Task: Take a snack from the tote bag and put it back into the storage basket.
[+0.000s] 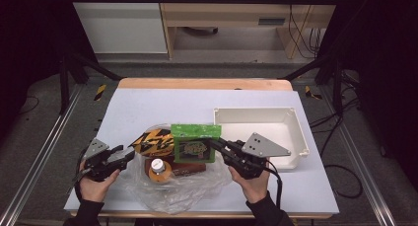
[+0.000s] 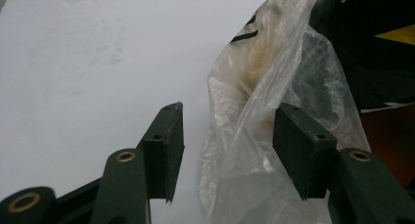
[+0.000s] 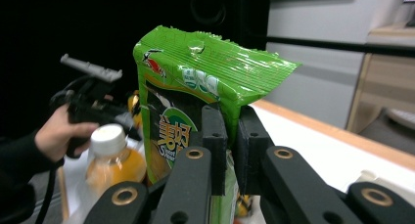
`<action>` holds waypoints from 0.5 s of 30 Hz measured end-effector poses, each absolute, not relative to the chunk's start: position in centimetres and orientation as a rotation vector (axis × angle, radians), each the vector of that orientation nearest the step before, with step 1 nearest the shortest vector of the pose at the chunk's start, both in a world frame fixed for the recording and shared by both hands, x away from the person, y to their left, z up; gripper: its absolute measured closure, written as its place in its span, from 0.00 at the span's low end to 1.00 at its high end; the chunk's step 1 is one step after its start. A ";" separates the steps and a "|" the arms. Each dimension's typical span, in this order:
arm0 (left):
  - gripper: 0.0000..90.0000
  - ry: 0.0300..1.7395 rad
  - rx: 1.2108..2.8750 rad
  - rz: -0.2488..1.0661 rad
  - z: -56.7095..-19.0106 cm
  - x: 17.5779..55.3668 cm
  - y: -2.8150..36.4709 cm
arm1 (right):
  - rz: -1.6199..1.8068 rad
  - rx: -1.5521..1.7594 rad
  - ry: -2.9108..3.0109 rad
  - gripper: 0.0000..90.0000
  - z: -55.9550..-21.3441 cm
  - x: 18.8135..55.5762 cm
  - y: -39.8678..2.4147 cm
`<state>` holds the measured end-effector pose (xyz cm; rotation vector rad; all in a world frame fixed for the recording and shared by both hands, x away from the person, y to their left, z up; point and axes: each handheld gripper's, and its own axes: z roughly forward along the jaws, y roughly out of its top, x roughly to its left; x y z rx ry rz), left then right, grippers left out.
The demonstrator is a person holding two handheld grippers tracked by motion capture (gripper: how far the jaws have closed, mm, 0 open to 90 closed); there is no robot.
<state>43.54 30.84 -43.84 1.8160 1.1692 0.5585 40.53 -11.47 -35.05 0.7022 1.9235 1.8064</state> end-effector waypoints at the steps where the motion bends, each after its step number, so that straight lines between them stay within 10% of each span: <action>1: 0.50 1.170 1.816 0.560 -43.9 43.5 30.8 | 1.816 0.702 1.913 0.94 -34.8 40.6 -11.6; 15: 0.48 1.167 1.790 0.576 -43.3 43.3 31.3 | 1.807 0.756 1.808 0.94 -31.9 41.4 -14.2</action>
